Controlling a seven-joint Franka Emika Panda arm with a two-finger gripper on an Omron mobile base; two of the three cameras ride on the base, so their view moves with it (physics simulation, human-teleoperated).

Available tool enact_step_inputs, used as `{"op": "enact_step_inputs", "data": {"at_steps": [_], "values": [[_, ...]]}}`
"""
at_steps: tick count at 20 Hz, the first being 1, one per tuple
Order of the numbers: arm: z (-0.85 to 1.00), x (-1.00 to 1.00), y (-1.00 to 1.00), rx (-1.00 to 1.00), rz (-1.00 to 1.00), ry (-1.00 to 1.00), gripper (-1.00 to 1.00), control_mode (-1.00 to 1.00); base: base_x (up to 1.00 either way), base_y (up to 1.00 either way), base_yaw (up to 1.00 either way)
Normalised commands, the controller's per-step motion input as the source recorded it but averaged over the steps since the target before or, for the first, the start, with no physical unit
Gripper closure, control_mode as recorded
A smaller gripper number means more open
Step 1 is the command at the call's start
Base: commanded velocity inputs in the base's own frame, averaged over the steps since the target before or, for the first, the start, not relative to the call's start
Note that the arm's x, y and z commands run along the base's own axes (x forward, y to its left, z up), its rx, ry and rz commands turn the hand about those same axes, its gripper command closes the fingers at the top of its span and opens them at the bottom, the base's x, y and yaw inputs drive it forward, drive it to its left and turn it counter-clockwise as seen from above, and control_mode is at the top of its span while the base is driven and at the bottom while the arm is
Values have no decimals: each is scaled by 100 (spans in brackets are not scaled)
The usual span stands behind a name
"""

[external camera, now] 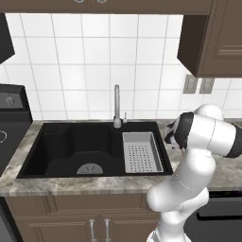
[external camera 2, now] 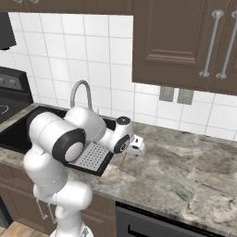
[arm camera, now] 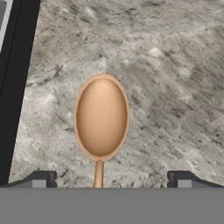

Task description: Take the fork and place it on the left side of the plate. Then take the spoon and place it on the right side of the plate. Make sure they're directly next to the plate.

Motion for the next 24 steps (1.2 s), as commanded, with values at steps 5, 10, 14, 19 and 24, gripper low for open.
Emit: {"op": "enact_step_inputs", "data": {"at_steps": [5, 10, 14, 19, 24], "values": [[-22, 24, 0, 0, 0, 0, -100, -100, 0, 0, 0], [-28, 7, 0, 0, 0, 0, -100, -100, 0, 0, 0], [-23, 2, 0, 0, 0, 0, -100, -100, 0, 0, 0], [-16, 1, 0, 0, 0, 0, -100, -100, 0, 0, 0], [-11, -6, 9, 0, 0, 0, 100, -100, 0, 0, 0]]}}
